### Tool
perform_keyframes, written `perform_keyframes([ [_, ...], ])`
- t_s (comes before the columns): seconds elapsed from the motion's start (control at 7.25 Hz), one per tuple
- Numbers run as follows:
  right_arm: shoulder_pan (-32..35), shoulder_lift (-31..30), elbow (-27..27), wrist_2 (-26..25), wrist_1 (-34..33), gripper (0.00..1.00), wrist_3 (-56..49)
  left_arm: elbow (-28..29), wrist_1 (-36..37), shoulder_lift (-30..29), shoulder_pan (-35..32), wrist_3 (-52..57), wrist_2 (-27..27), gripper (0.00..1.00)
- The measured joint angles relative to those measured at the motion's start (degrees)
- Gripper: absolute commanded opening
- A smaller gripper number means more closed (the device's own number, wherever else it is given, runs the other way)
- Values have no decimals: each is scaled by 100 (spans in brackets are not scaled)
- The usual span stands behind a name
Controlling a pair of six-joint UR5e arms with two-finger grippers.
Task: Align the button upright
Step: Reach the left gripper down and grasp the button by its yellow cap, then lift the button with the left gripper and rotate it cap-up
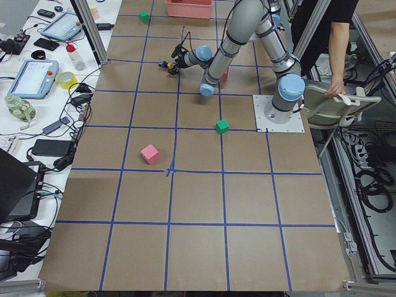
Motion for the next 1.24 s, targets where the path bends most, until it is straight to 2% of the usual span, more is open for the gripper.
perform_keyframes([
  [0.14, 39, -33, 2, 92, 2, 100, -1, 40, 27, -51, -5, 5, -20, 73],
  [0.28, 55, -51, 3, 130, 2, 100, -1, 99, 34, -79, -8, 8, -56, 58],
  [0.41, 60, -60, 7, 145, 3, 100, -1, 153, 35, -97, -10, 9, -87, 41],
  [0.55, 62, -65, 10, 150, 3, 100, -1, 182, 33, -105, -10, 11, -95, 12],
  [0.69, 63, -68, 17, 146, 5, 100, -1, 198, 33, -101, -10, 15, -94, 0],
  [0.97, 64, -69, 32, 116, 18, 100, -1, 227, -9, 41, -10, 6, -82, 0],
  [1.1, 64, -74, 45, 94, 24, 100, -3, 302, -258, 212, -16, -101, -59, 0],
  [1.24, 64, -89, 57, 81, 27, 100, -9, 448, -822, 454, -33, -347, -50, 0],
])
